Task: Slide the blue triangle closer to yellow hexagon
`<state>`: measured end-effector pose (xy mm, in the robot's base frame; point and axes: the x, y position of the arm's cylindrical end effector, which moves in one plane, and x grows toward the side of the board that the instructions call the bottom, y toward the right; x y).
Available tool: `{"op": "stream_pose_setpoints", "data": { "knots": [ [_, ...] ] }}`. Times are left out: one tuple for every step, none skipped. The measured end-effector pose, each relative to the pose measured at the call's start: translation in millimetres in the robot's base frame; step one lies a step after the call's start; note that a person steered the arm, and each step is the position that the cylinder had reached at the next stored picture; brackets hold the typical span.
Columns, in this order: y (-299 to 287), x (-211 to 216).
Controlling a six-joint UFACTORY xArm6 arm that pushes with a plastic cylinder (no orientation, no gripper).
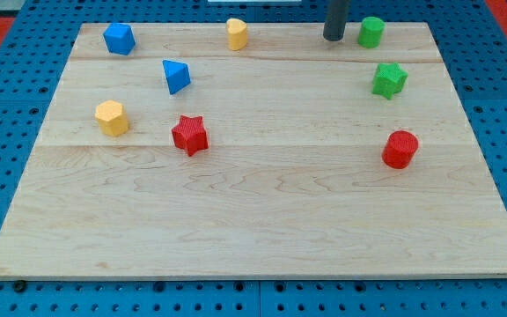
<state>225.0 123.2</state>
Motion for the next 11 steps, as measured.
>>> {"op": "stream_pose_setpoints", "data": {
  "knots": [
    [0, 23],
    [-42, 50],
    [-93, 51],
    [-158, 51],
    [-202, 59],
    [-245, 83],
    [-283, 107],
    [-315, 123],
    [-325, 141],
    [-349, 165],
    [-340, 189]
  ]
}}
